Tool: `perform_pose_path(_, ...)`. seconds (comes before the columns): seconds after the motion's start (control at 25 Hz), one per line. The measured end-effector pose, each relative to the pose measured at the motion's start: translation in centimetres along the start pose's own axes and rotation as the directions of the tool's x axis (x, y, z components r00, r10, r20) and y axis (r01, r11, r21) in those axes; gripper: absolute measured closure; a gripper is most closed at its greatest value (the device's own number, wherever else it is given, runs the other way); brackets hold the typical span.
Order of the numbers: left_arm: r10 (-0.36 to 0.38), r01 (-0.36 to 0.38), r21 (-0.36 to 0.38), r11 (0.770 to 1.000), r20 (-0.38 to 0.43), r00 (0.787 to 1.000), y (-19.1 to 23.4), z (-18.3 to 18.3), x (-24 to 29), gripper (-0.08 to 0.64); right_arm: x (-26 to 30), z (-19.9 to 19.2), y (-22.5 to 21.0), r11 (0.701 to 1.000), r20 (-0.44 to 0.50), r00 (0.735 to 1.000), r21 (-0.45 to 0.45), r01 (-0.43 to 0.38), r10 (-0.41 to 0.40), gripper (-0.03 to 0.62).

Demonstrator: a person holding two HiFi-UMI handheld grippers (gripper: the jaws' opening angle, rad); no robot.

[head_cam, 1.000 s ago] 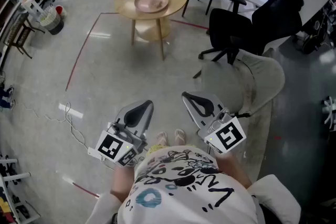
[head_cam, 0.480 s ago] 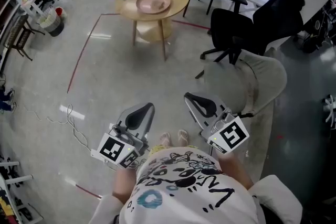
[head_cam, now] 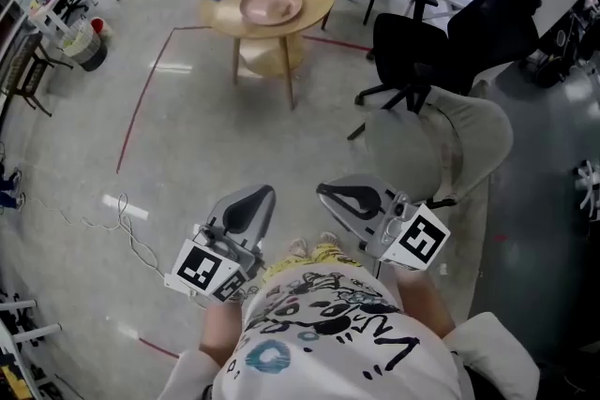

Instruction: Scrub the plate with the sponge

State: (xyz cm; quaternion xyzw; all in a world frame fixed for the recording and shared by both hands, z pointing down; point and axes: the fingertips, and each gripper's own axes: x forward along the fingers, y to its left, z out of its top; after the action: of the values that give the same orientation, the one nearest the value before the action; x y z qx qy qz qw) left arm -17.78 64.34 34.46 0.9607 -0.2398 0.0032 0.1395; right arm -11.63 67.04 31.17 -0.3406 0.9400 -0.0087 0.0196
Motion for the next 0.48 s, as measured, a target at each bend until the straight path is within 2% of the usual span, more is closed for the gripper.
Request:
perform_pose_path(0.08, 0.001, -0.001, -0.002, 1.000, -0.007, 1.000, 0.6, -0.3, 0.0, 0.545, 0.4, -0.4, 0.0, 0.999, 0.003, 0.999, 0.029, -0.032, 0.032, 0.565)
perform_pose_path(0.24, 0.007, -0.007, -0.019, 1.000, -0.019, 1.000, 2.0, -0.7, 0.3, 0.545, 1.3, 0.4, -0.3, 0.997, 0.038, 0.999, -0.065, -0.029, 0.031, 0.565)
perform_pose_path(0.36, 0.011, -0.012, -0.030, 0.999, -0.023, 1.000, 2.9, -0.8, 1.4, 0.545, 1.5, 0.4, -1.7, 0.998, 0.034, 0.999, -0.042, -0.037, 0.039, 0.565)
perform_pose_path(0.48, 0.017, -0.017, -0.028, 0.999, -0.017, 1.000, 4.2, -0.3, 3.2, 0.545, 2.1, -0.3, -4.2, 0.999, -0.008, 1.000, -0.020, -0.030, 0.030, 0.565)
